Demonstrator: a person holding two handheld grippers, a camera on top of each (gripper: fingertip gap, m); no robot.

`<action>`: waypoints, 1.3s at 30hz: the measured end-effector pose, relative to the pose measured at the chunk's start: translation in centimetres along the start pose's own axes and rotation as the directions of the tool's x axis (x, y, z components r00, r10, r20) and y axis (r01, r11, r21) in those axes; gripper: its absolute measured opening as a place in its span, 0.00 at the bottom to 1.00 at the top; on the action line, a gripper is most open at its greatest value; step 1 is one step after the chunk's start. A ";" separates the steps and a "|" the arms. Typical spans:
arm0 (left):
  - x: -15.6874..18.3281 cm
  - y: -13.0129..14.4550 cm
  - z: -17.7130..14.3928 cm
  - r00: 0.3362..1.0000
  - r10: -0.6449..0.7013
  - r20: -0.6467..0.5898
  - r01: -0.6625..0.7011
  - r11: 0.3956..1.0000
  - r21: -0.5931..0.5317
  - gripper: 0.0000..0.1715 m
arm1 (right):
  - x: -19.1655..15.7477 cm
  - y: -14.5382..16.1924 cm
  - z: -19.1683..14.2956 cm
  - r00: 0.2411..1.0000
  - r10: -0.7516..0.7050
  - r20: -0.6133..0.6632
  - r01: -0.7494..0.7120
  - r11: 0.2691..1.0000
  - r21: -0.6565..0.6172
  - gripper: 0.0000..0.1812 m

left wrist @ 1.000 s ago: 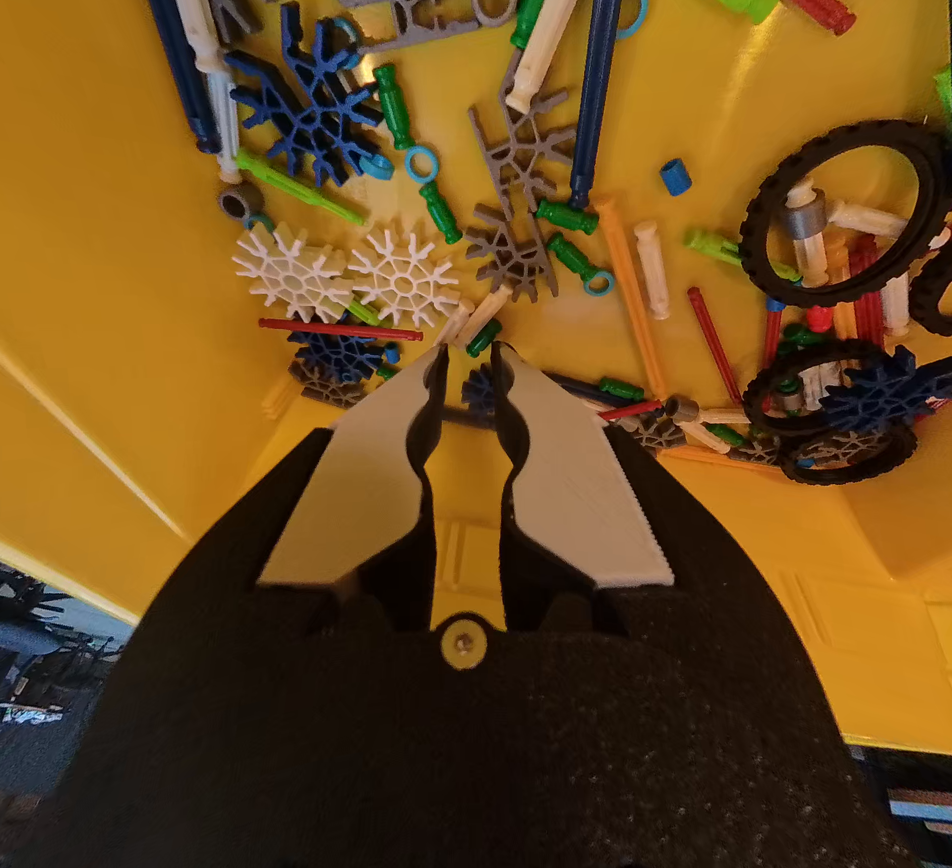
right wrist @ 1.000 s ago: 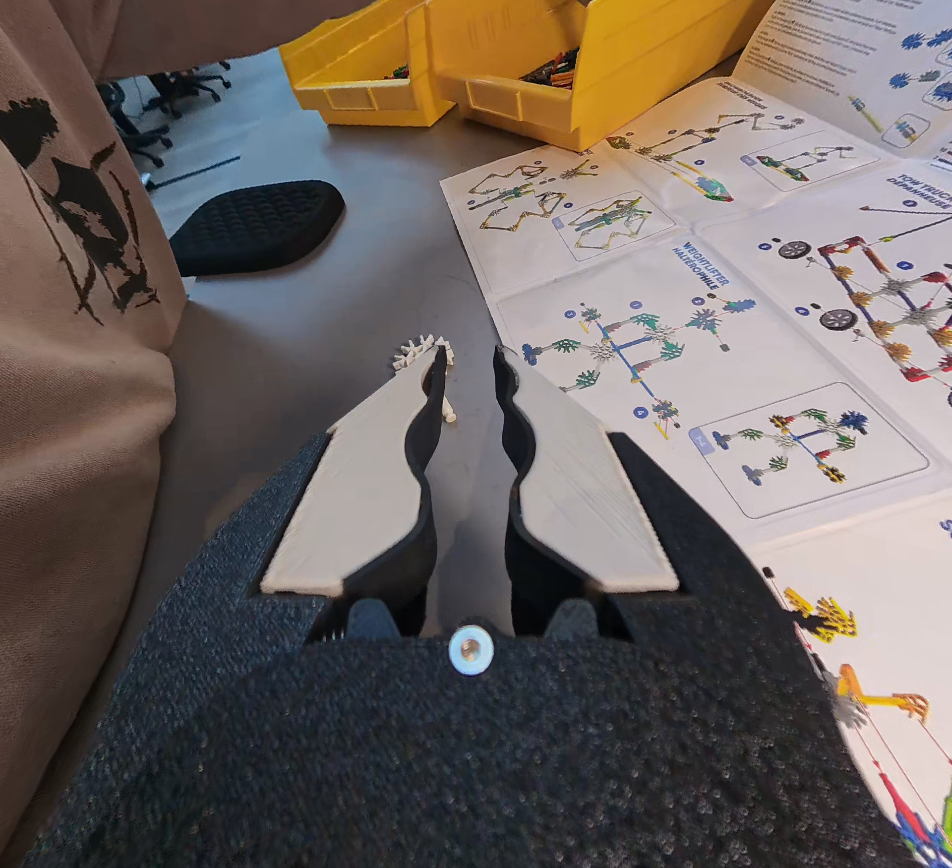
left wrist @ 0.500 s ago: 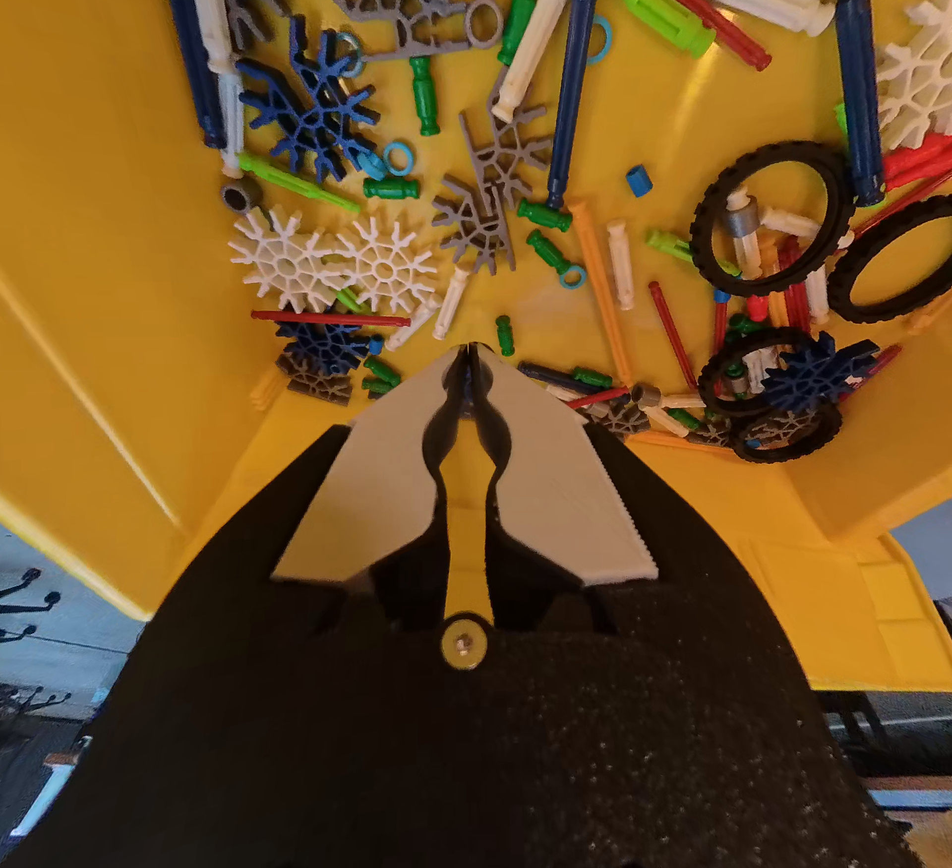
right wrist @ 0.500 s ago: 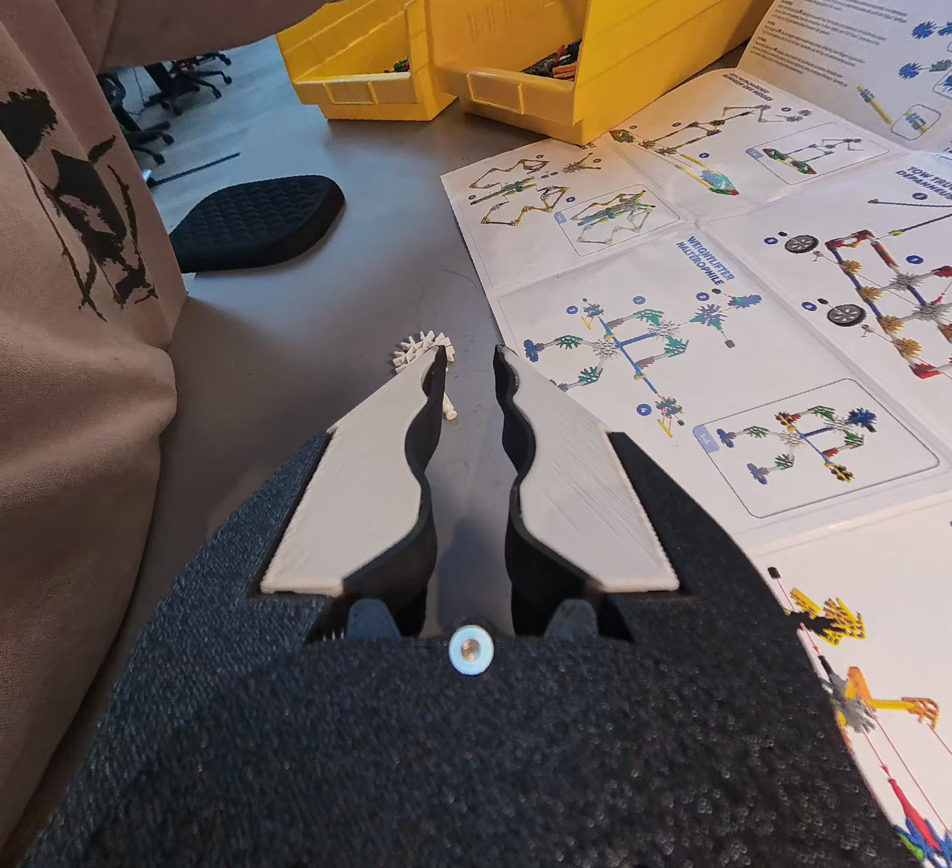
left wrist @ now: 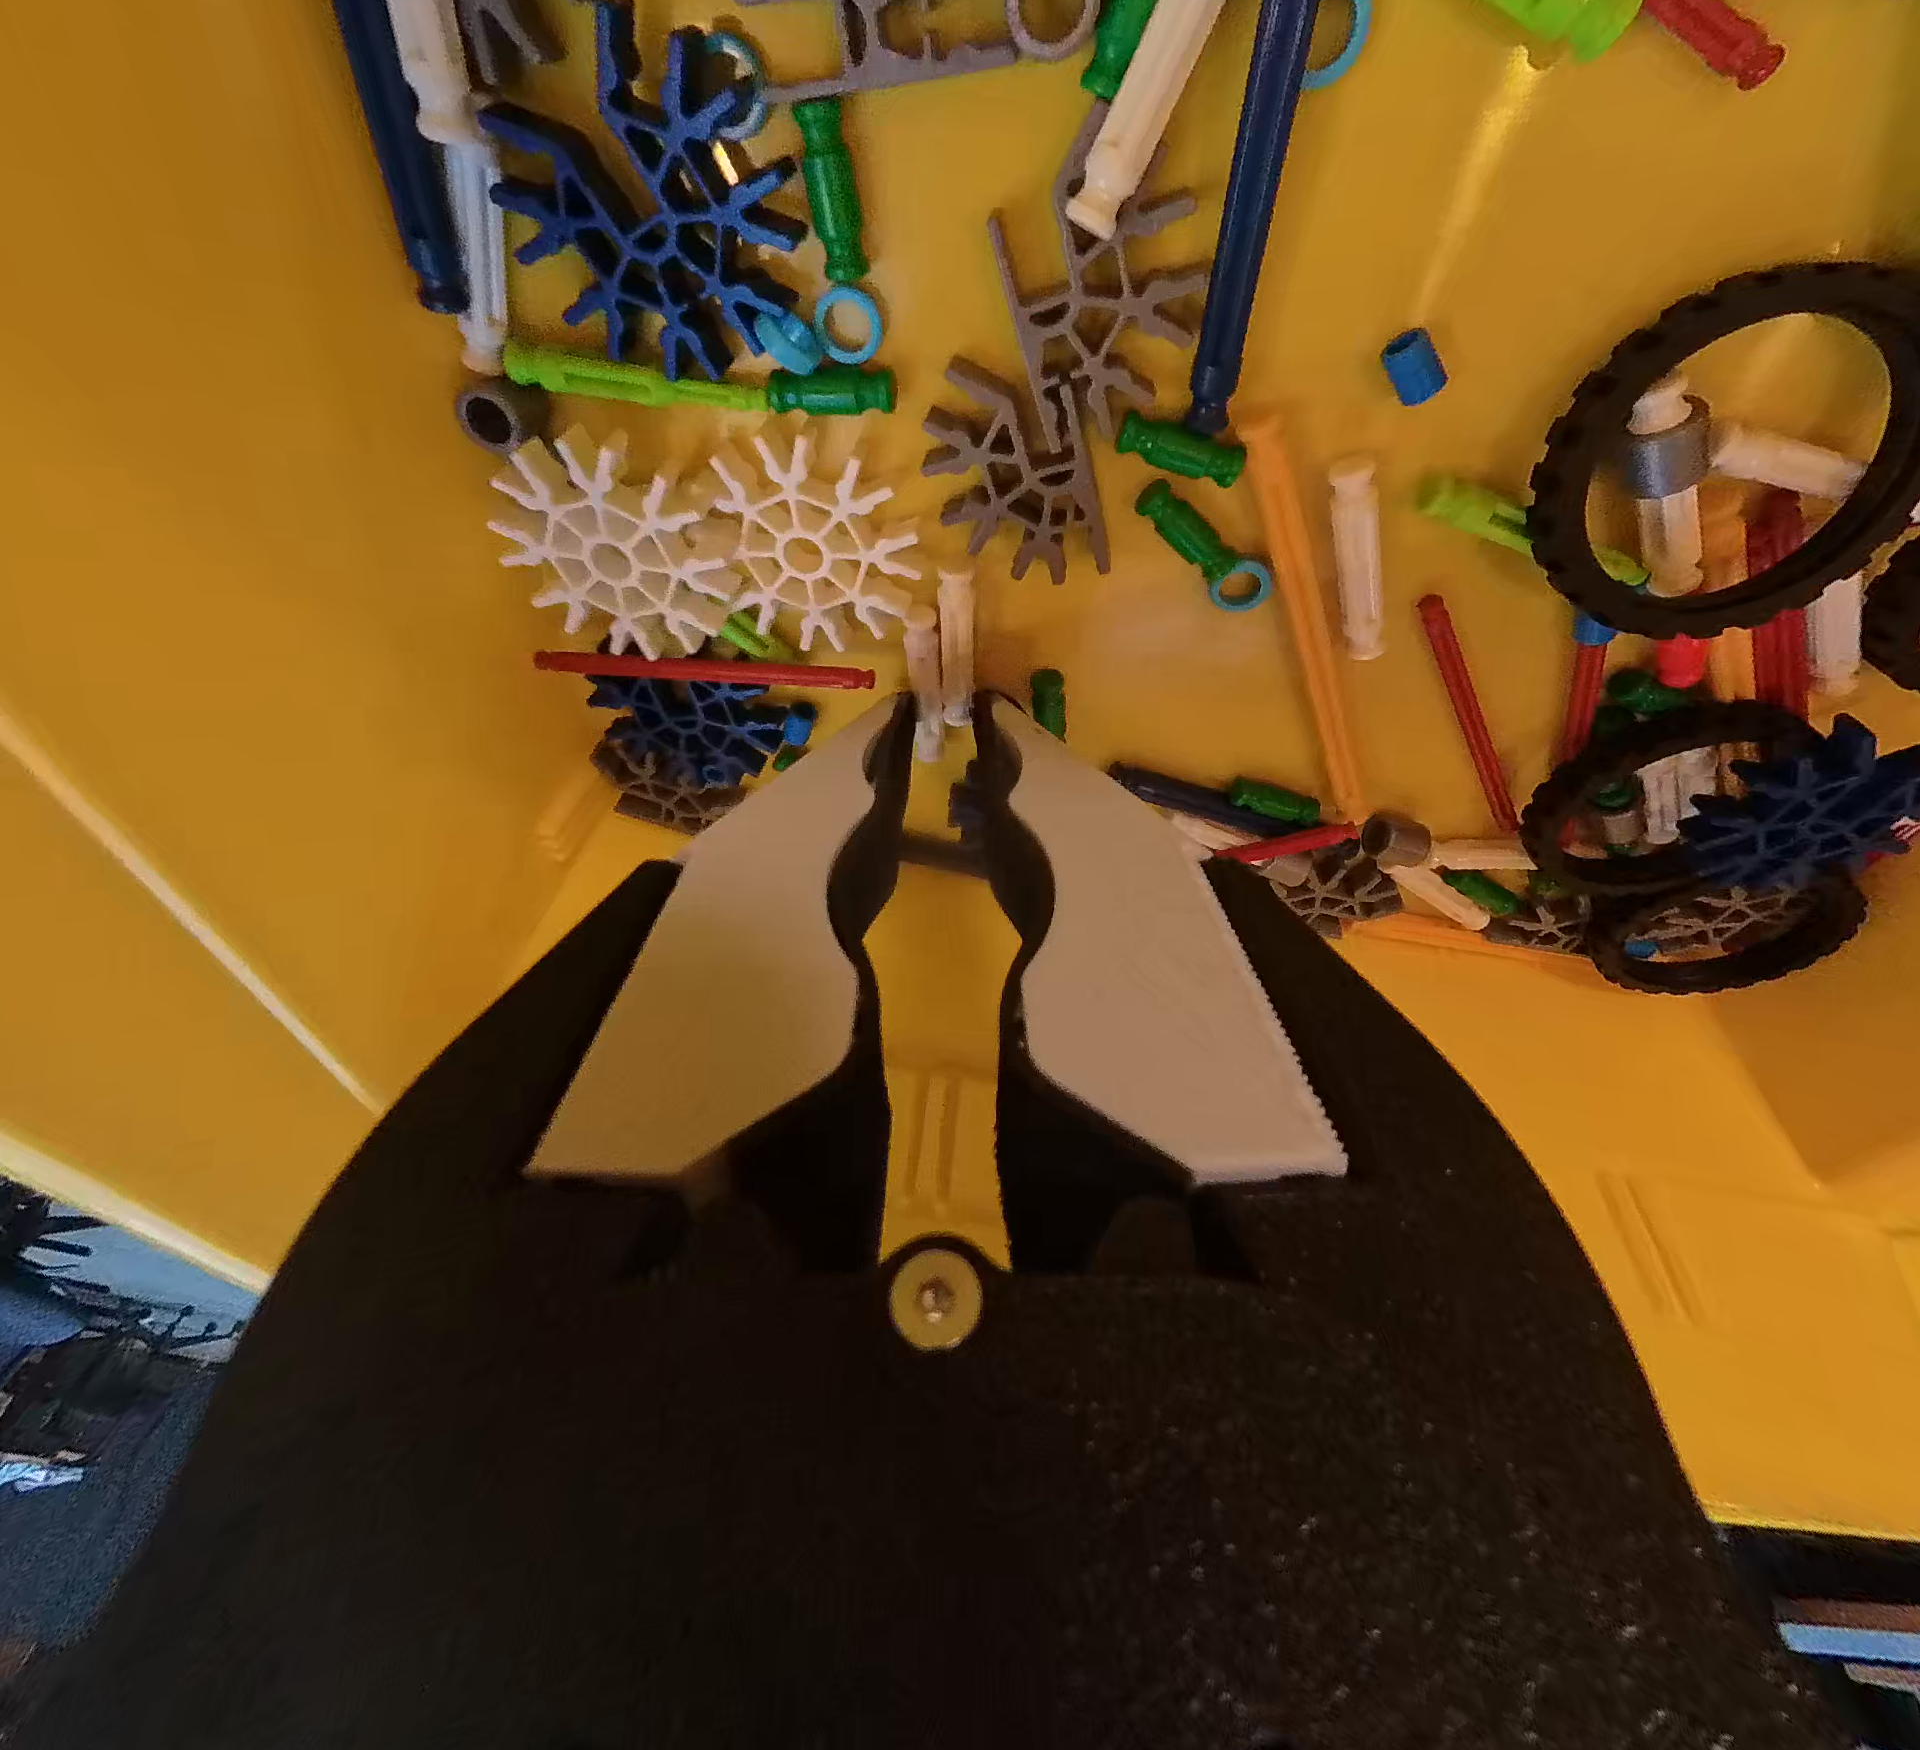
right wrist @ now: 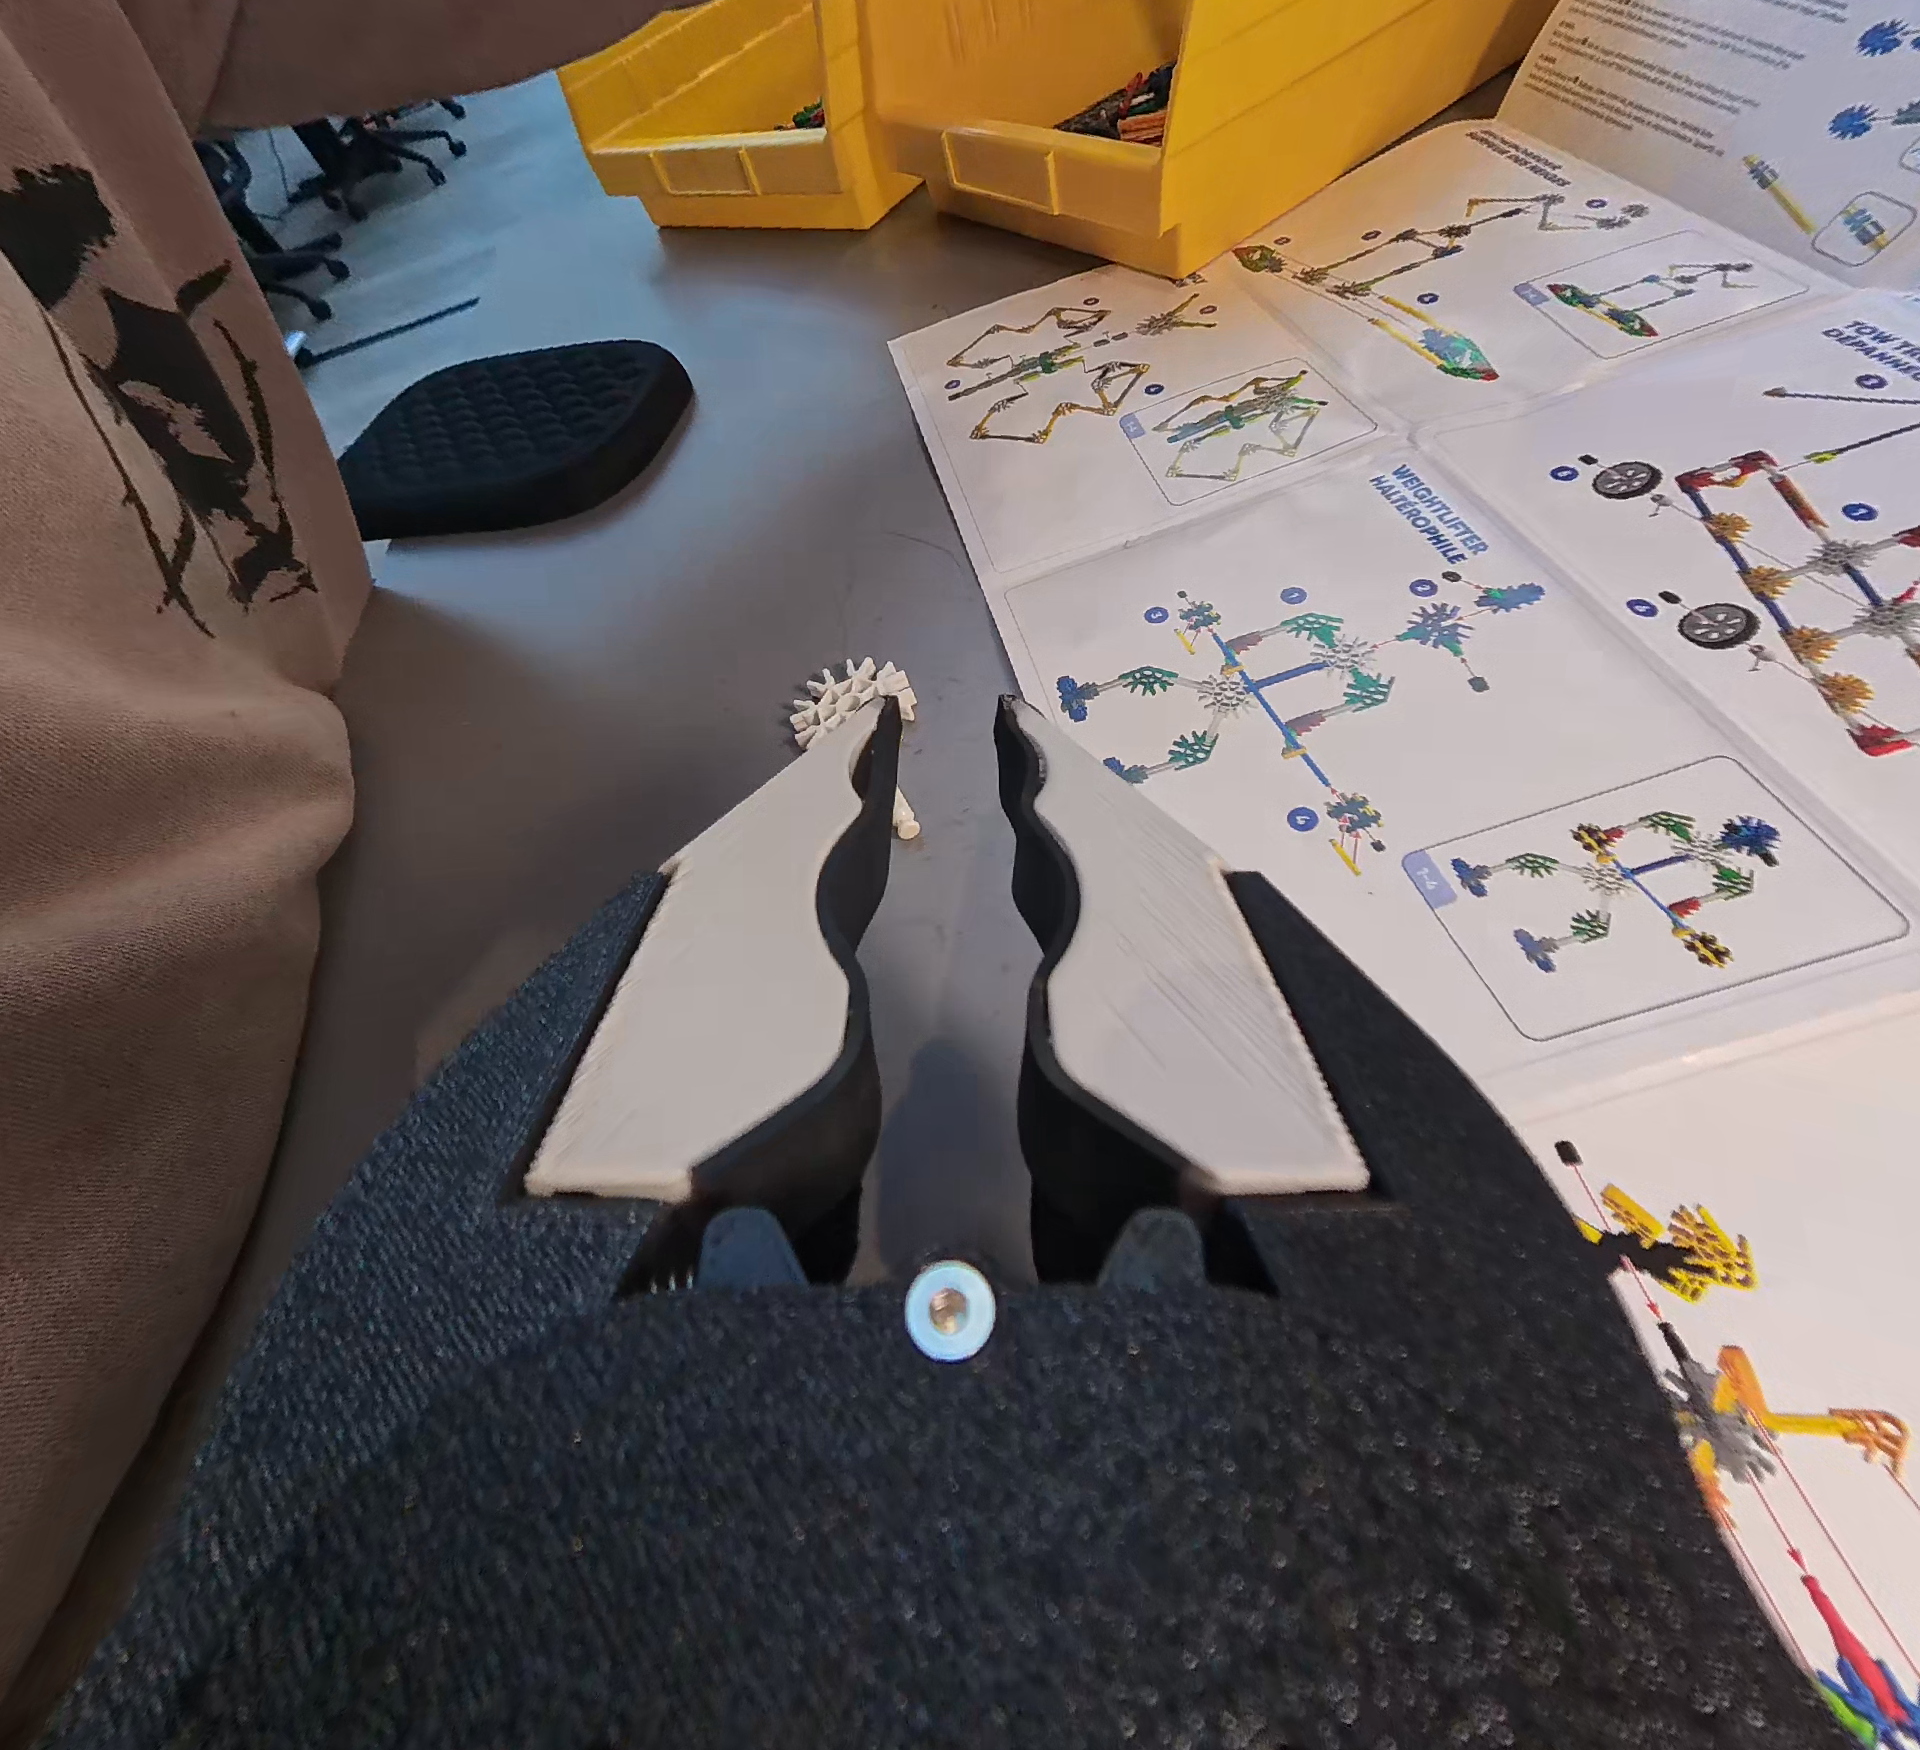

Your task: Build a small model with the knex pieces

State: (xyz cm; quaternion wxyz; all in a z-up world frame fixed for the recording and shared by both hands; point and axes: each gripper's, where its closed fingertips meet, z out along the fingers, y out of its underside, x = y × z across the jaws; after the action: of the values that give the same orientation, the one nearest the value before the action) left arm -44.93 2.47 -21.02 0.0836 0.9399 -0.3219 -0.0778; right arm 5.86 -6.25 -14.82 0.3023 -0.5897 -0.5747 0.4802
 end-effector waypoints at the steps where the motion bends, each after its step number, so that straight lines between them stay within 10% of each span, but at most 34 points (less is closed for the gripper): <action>1: 0.0 0.0 0.0 1.000 -0.006 -0.003 0.006 1.000 0.002 0.05 | 0.0 0.0 0.0 1.000 -0.001 0.000 0.001 1.000 0.000 0.10; 25: -1.0 0.0 -0.9 0.982 -0.028 0.187 0.012 0.996 0.089 0.04 | -0.6 -1.1 -0.5 0.998 -0.055 -0.024 0.056 0.998 0.027 0.09; 39: -0.3 0.4 -0.2 0.993 -0.109 0.041 0.105 0.990 0.097 0.02 | -0.3 -0.7 -0.5 0.999 -0.048 -0.023 0.048 0.999 0.020 0.09</action>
State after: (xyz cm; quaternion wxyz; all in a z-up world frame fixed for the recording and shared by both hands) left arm -45.30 2.36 -20.71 0.0271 0.9566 -0.2763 -0.0884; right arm 6.06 -6.35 -13.99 0.3264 -0.5777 -0.5803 0.4722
